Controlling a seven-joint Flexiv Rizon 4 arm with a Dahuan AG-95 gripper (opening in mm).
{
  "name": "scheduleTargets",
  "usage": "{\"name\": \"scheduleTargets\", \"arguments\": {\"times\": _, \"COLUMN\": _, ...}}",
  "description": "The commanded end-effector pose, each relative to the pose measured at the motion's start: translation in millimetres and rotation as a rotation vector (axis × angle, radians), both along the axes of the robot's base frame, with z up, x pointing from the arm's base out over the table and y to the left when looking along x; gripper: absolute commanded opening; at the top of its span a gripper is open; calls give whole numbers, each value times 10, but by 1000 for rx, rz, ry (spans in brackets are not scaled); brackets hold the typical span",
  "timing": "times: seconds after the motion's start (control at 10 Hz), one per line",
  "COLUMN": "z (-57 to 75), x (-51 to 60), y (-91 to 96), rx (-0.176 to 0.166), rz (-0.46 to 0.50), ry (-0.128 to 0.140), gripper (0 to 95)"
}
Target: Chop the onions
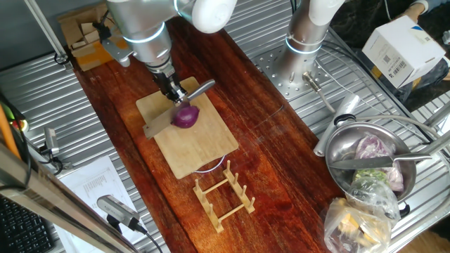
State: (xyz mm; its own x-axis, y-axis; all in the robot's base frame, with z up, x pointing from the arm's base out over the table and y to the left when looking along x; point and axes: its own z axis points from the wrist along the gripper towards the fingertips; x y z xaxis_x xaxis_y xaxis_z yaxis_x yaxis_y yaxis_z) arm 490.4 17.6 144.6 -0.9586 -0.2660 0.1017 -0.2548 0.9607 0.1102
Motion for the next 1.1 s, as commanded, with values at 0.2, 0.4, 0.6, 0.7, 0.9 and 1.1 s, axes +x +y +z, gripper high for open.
{"name": "scheduleTargets", "arguments": {"times": 0.2, "z": 101, "x": -32, "y": -28, "rx": 5, "rz": -5, "ry": -6, "gripper": 0}}
{"name": "scheduleTargets", "arguments": {"times": 0.4, "z": 171, "x": -58, "y": -20, "rx": 12, "rz": -8, "ry": -6, "gripper": 0}}
{"name": "scheduleTargets", "arguments": {"times": 0.6, "z": 191, "x": -66, "y": -17, "rx": 15, "rz": -6, "ry": -4, "gripper": 0}}
{"name": "scheduleTargets", "arguments": {"times": 0.7, "z": 118, "x": -64, "y": -23, "rx": 10, "rz": -9, "ry": 5, "gripper": 0}}
{"name": "scheduleTargets", "arguments": {"times": 0.9, "z": -396, "x": -98, "y": -29, "rx": 2, "rz": -6, "ry": 18, "gripper": 0}}
{"name": "scheduleTargets", "arguments": {"times": 1.1, "z": -614, "x": -118, "y": -20, "rx": 22, "rz": 0, "ry": -1, "gripper": 0}}
